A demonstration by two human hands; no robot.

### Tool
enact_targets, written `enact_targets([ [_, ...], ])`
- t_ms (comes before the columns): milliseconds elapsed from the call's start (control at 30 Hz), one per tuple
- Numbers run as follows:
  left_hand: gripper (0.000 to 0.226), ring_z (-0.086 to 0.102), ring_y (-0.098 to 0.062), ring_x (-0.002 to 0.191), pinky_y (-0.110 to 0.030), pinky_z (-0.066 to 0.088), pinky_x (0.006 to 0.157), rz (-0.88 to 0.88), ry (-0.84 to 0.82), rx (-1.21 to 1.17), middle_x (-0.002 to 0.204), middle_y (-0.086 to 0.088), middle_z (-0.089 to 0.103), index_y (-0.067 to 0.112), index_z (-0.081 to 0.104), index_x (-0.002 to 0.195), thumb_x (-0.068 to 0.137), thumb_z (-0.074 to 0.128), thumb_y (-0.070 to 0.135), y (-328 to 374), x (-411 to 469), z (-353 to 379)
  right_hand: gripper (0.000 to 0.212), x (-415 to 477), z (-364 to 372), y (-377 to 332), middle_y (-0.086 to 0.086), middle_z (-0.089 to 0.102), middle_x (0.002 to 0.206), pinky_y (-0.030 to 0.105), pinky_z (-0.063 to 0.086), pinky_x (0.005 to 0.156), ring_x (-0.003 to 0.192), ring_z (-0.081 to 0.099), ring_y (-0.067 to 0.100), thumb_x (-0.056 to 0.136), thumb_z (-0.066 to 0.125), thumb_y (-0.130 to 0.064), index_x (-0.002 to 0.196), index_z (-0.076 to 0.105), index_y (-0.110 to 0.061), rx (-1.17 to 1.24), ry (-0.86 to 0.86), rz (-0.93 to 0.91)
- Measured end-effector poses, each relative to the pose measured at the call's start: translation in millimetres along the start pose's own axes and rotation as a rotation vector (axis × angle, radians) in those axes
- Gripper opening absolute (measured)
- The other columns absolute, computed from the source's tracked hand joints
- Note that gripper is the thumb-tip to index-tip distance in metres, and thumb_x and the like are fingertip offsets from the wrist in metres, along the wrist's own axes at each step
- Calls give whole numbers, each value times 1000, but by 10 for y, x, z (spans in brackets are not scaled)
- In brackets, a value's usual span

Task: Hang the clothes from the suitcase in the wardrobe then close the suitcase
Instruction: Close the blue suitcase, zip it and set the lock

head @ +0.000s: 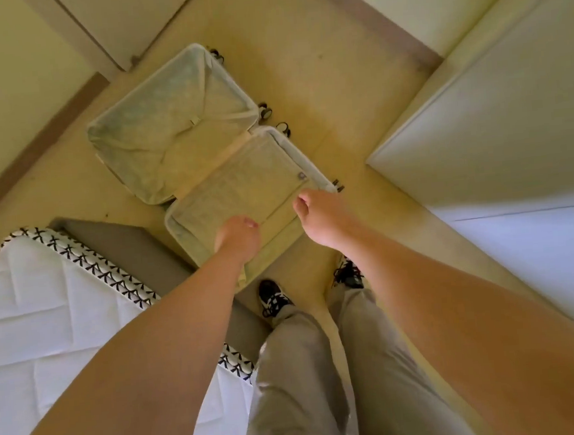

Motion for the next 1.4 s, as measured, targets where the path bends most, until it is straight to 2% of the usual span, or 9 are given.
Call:
enact_targets([
  [267,18,57,-25,88,-30,47,74,-89,45,77,109,-6,65,21,64,102,95,52,11,-890,1500,1194,27,1291,1519,687,2,60,77,34,40,54,69,58,23,108,35,-27,90,53,-19,37,-36,-22],
  [400,26,62,-30,111,-32,50,84,-24,-36,269,124,-11,64,12,66,119,94,57,12,-1186,2138,1779,30,1720,2116,1123,4,65,87,38,52,63,76,62,24,108,36,-28,96,60,-16,34,-28,-13],
  [567,31,63,-32,115,-33,50,86,101,-58,485,124,-13,67,7,68,121,95,58,20,-1305,2526,2175,27,1909,2324,1256,14,69,110,32,48,75,103,64,32,104,44,-17,110,69,-7,-45,20,-22],
  [700,30,64,-31,111,-36,55,89,201,-77,627,122,-12,68,8,69,119,94,59,21,-1555,2361,2374,24,1745,2411,1319,15,68,110,31,43,72,106,64,33,102,46,-19,106,68,-9,-31,85,-11],
  [833,39,64,-27,110,-34,55,87,184,-251,849,124,-9,66,11,67,122,90,68,34,-1768,2208,2461,24,1585,2610,1506,19,67,111,33,47,76,106,63,34,103,45,-19,103,66,-7,13,41,91],
  [1000,51,60,-28,118,-36,49,86,136,-294,959,131,-10,61,9,59,131,97,60,46,-1815,2458,2543,30,1807,2607,1603,18,67,117,35,50,85,112,63,34,104,43,-16,116,68,-3,120,86,167],
  [1133,57,60,-27,106,-36,49,82,96,-341,974,117,-8,62,10,61,127,96,54,58,-1818,2664,2737,32,1980,2709,1739,17,67,119,32,48,87,115,61,35,105,43,-18,116,69,-3,169,94,235],
  [1267,31,62,-27,113,-35,52,88,106,-340,983,127,-9,63,9,62,128,102,51,22,-1871,2747,2968,32,2132,2706,1726,15,66,124,27,42,82,118,59,33,105,41,-17,119,67,-4,239,106,270],
  [1400,34,61,-27,118,-34,51,92,93,-282,961,132,-13,61,7,61,129,100,43,5,-1833,2706,2994,32,2195,2654,1687,14,65,124,28,43,84,118,59,31,105,41,-19,122,66,-7,326,140,293],
])
Point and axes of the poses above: each hand's wrist, its own x-axis towards the middle knuckle, its own z-axis out of the palm, y = z × x, the point moved 1 cm from there along x, towards the middle knuckle
